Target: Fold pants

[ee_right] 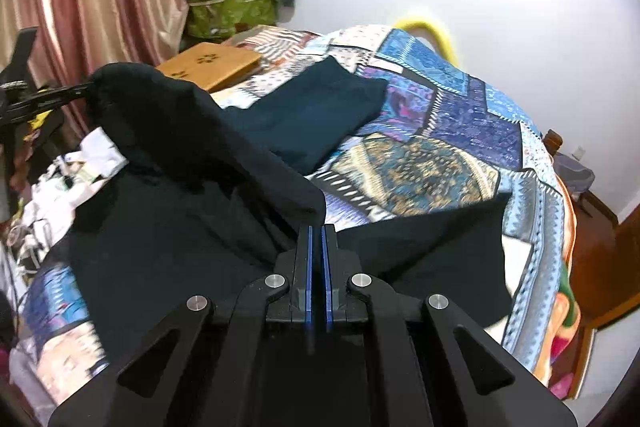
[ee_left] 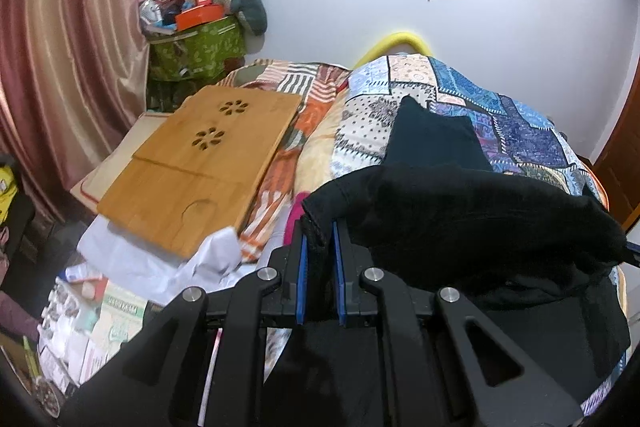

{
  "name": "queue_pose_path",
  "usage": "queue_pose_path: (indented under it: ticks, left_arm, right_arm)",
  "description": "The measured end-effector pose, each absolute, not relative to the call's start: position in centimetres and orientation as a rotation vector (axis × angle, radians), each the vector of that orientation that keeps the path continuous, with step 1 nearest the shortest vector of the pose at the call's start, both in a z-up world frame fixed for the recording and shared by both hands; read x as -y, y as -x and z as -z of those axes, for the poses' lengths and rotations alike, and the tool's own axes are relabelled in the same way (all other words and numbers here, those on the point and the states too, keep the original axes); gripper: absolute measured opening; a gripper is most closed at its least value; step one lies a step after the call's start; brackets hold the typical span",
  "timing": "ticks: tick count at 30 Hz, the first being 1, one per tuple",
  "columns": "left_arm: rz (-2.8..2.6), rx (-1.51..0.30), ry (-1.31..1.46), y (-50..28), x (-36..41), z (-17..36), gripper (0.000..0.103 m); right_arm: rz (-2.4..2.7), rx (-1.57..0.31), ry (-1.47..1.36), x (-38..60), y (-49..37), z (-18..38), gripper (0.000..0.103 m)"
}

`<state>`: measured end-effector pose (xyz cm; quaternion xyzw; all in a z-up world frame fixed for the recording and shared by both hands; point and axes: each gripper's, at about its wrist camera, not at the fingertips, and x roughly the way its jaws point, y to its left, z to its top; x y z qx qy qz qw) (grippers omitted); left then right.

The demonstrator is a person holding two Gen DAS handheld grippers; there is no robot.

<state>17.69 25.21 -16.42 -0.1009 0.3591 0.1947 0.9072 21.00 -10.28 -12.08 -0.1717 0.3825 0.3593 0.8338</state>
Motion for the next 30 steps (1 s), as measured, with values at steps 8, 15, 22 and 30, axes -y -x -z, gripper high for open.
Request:
queue_pose_path:
  ticks: [8,15,22,30]
  left_arm:
    - [-0.413,-0.796,0.237,-12.4,-25.6,18.8,0.011]
    - [-0.436,-0.851,0.27,-8.8,-25.9,21.6,0.011]
    - [-0.446,-0.877,0.264,-7.3,-25.8,22.3,0.011]
    - [-0.375,-0.872,0.247,-10.3,-24.0,20.6,0.012]
  right_arm:
    - [-0.788,-0.841,0.315,11.2,-15.1,13.3,0.004]
    - [-0.775,-0.901,0.234,11.9,-13.5,15.7,0.004]
    - [-0.749,-0.96,0.226,12.6,-12.9,16.2,0.008]
    - [-0.697,-0.842,0.234,14.5,-13.0,13.0,0.047]
